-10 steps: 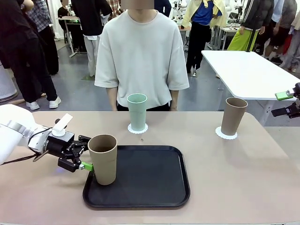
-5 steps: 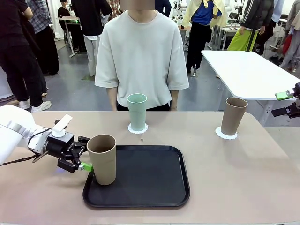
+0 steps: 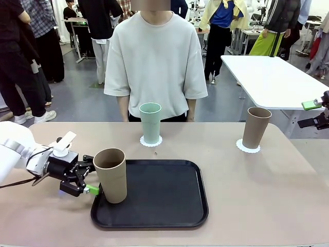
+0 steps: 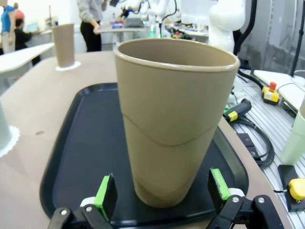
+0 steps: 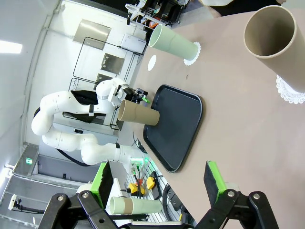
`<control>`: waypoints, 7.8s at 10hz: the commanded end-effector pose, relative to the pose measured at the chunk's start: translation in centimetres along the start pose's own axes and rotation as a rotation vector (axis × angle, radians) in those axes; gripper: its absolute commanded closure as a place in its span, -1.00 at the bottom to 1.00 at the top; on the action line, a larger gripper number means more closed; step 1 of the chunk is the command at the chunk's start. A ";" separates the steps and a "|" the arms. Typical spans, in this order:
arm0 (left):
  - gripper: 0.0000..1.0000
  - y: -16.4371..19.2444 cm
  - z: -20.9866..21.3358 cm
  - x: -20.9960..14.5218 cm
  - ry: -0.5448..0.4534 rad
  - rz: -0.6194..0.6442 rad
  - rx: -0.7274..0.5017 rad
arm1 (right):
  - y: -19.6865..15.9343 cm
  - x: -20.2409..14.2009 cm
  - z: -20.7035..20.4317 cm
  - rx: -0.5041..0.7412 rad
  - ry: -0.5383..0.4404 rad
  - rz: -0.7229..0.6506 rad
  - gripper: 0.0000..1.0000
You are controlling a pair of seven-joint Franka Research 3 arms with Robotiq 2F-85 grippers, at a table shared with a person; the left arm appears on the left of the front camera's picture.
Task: Place coasters on the table and set cups on them.
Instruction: Take one Reusable plastic cup from the Flat Tray and place it on a coaster set by the human.
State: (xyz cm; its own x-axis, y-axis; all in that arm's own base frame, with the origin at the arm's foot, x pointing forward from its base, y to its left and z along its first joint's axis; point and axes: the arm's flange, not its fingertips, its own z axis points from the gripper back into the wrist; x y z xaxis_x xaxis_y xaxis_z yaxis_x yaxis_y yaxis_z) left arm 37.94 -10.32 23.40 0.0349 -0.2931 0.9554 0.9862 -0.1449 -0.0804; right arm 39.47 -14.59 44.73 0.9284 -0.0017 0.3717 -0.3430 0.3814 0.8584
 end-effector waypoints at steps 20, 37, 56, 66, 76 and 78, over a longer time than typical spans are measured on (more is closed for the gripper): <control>0.42 -0.4 -4.2 0.8 -0.115 -0.105 -0.004 | -0.1 -0.1 -0.1 0.006 -0.007 0.000 -1.00; -0.68 5.7 12.5 15.8 -0.132 0.083 0.078 | -0.1 -0.1 -0.1 0.006 -0.007 0.000 -1.00; -0.68 12.2 29.2 5.0 -0.071 -0.084 0.271 | -0.1 -0.1 -0.1 0.006 -0.007 0.000 -1.00; -0.68 15.9 30.1 -0.7 -0.146 -0.099 0.308 | -0.1 -0.1 -0.1 0.006 -0.007 0.000 -1.00; -0.68 16.5 28.5 -5.6 -0.068 -0.076 0.257 | -0.1 -0.1 -0.1 0.006 -0.007 0.000 -1.00; -0.68 16.3 28.0 -6.0 -0.069 -0.069 0.243 | -0.1 -0.1 -0.1 0.006 -0.007 0.000 -1.00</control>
State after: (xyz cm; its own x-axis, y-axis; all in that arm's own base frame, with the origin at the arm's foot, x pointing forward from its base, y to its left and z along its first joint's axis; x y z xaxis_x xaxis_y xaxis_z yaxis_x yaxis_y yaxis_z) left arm 58.50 15.68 24.50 -0.0025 -0.2104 0.9776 0.9957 0.0895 0.0218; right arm 39.44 -14.64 44.71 0.9286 -0.0030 0.3710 -0.3417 0.3824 0.8585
